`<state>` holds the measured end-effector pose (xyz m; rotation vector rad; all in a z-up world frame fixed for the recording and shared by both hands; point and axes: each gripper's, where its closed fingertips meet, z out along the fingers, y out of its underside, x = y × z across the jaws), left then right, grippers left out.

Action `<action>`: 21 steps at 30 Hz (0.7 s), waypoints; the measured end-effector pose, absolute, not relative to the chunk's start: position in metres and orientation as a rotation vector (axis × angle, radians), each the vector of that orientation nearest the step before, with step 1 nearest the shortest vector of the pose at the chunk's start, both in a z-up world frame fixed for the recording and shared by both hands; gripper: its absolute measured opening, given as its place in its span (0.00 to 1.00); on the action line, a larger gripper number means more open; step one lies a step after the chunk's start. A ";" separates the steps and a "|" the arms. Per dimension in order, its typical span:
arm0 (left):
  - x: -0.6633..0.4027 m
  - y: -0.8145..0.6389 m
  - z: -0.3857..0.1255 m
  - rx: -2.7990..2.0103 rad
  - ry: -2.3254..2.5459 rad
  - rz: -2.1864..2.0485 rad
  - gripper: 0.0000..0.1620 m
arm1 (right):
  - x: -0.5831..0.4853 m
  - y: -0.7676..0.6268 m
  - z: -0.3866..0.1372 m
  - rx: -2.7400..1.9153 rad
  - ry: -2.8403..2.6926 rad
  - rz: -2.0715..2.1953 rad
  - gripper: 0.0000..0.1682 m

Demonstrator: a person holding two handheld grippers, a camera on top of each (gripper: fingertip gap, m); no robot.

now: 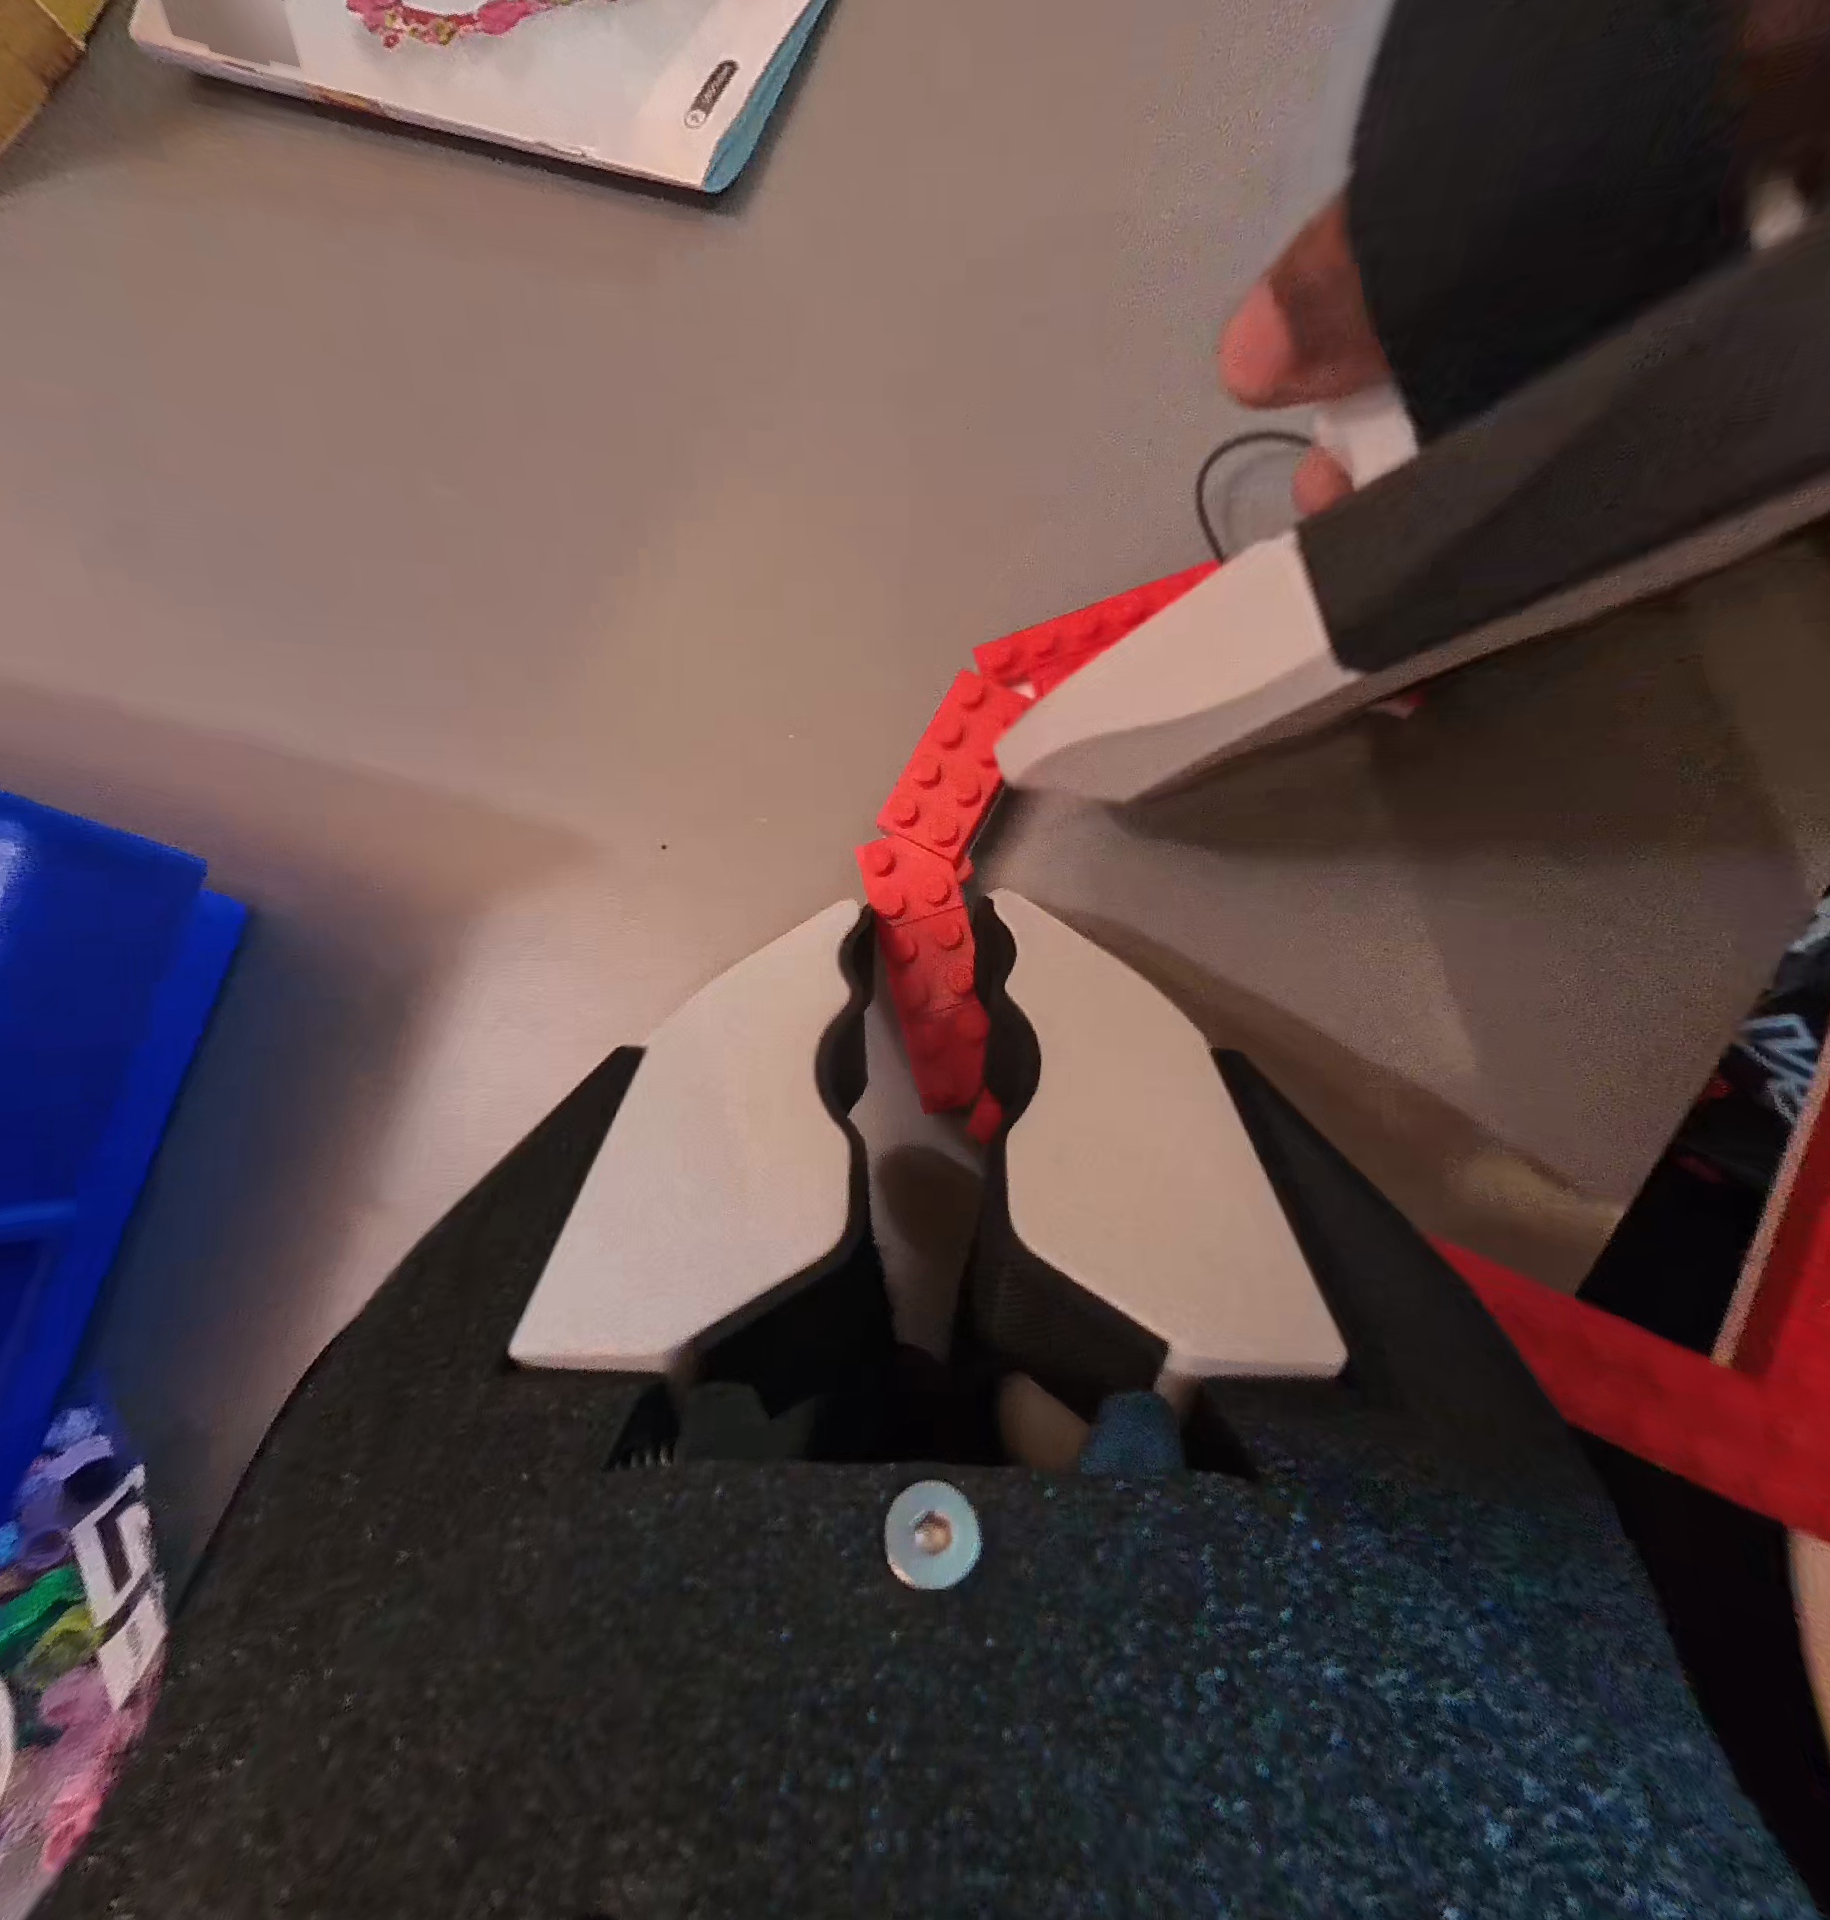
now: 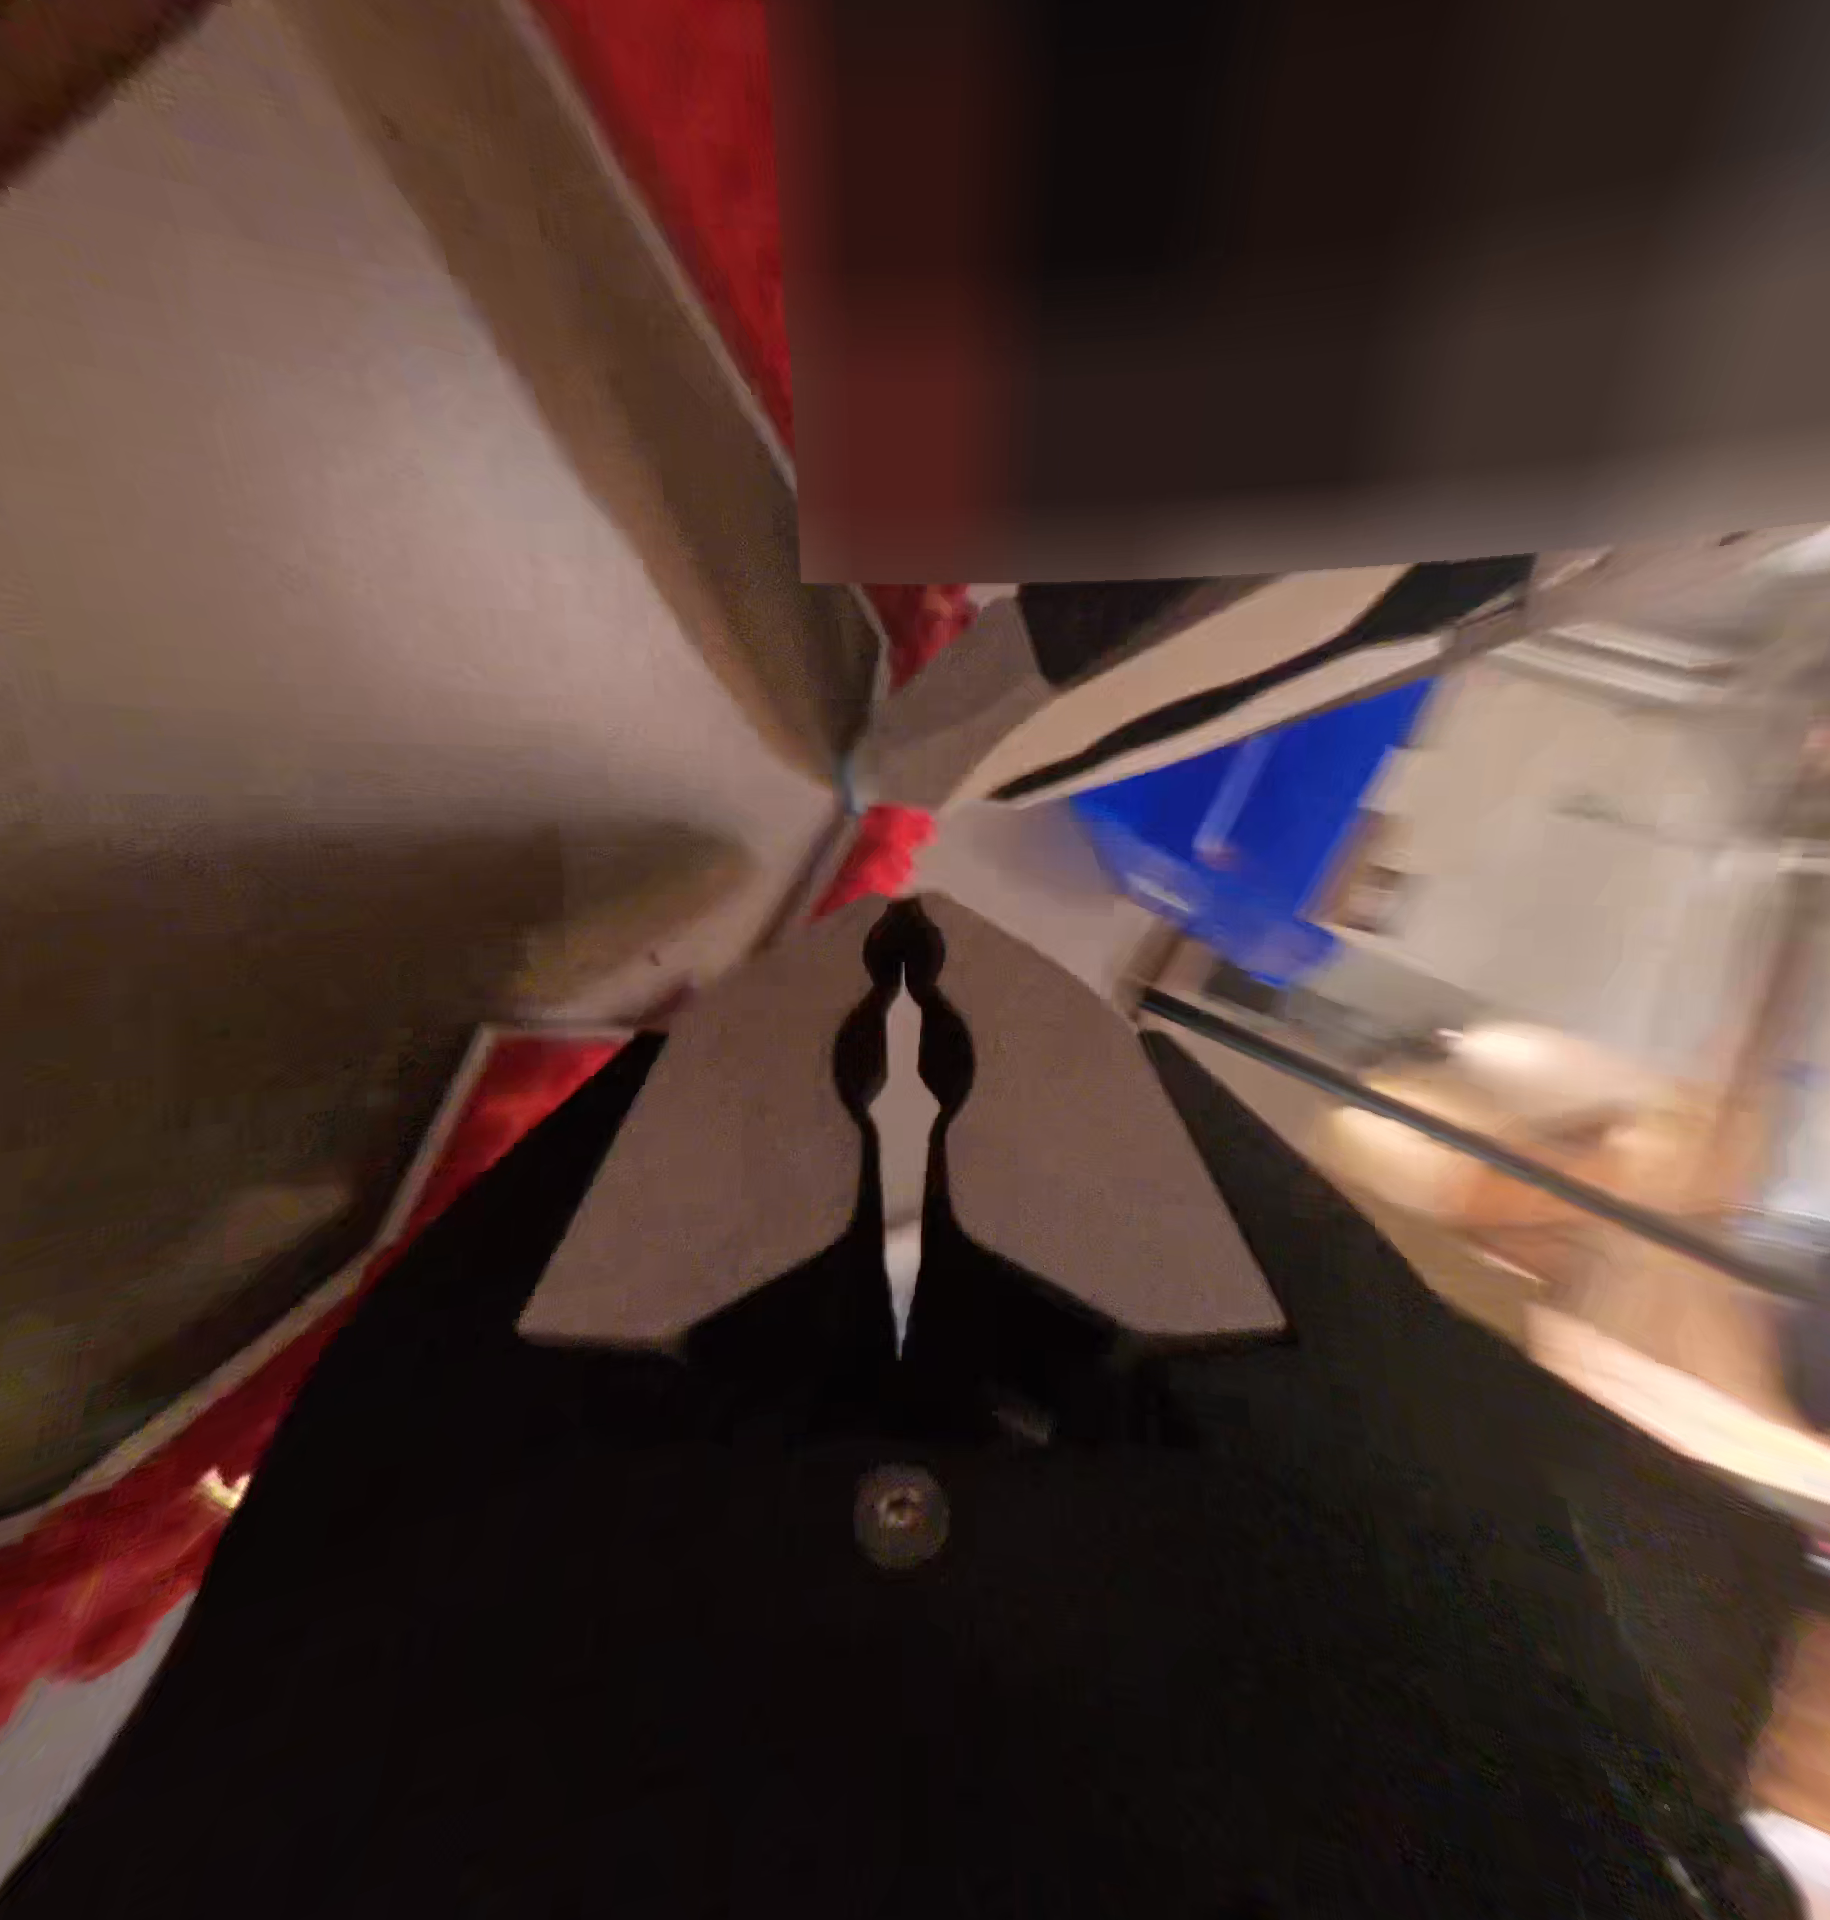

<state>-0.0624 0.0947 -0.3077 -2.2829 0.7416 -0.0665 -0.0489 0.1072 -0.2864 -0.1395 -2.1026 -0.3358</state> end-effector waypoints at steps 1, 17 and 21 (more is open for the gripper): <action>-0.062 0.094 -0.308 -2.280 0.750 -0.076 0.11 | -0.047 0.113 -0.288 -0.115 -2.083 -0.445 0.00; -0.059 0.092 -0.308 -2.274 0.772 -0.116 0.11 | -0.050 0.112 -0.311 -1.592 -2.308 0.839 0.10; -0.060 0.092 -0.308 -2.273 0.764 -0.108 0.11 | -0.052 0.112 -0.309 -1.425 -2.317 0.719 0.09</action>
